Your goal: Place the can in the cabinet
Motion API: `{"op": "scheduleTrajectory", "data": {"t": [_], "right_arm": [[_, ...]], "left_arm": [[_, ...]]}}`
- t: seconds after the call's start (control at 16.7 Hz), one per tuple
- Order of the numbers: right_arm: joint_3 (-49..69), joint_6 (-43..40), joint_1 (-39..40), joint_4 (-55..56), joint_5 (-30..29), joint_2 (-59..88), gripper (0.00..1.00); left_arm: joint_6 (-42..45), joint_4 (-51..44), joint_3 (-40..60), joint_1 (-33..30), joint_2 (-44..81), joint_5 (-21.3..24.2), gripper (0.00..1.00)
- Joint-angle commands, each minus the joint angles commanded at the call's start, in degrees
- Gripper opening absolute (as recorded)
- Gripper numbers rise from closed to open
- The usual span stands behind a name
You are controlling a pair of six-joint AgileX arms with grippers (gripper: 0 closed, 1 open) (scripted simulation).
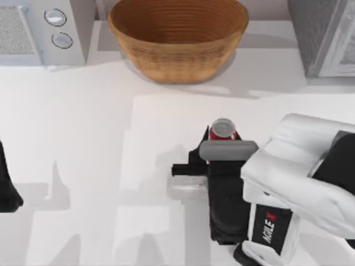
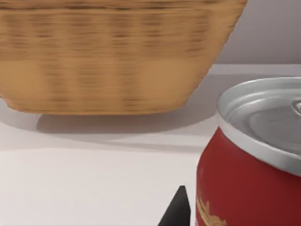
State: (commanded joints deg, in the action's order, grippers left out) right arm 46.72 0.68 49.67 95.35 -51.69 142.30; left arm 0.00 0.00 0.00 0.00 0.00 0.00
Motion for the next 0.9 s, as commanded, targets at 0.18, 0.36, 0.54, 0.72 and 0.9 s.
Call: {"op": "scheduleTrajectory", "data": {"t": [0.18, 0.36, 0.54, 0.72, 0.9], "right_arm": [[-0.22, 0.14, -0.07, -1.56, 0.05, -1.52, 0.0], [-0.88, 0.18, -0.1, -6.39, 0.41, -6.22, 0.0], [-1.05, 0.16, 0.08, -10.5, 0.52, -10.65, 0.0], [-1.15, 0.18, 0.18, -14.45, 0.66, -15.15, 0.0], [-1.25, 0.17, 0.25, -18.4, 0.75, -19.63, 0.0]], "left_arm": [[0.0, 0.0, 0.0, 0.0, 0.0, 0.0, 1.0], [0.0, 0.0, 0.0, 0.0, 0.0, 0.0, 1.0], [0.0, 0.0, 0.0, 0.0, 0.0, 0.0, 1.0], [0.0, 0.0, 0.0, 0.0, 0.0, 0.0, 1.0], [0.0, 0.0, 0.0, 0.0, 0.0, 0.0, 1.0]]}}
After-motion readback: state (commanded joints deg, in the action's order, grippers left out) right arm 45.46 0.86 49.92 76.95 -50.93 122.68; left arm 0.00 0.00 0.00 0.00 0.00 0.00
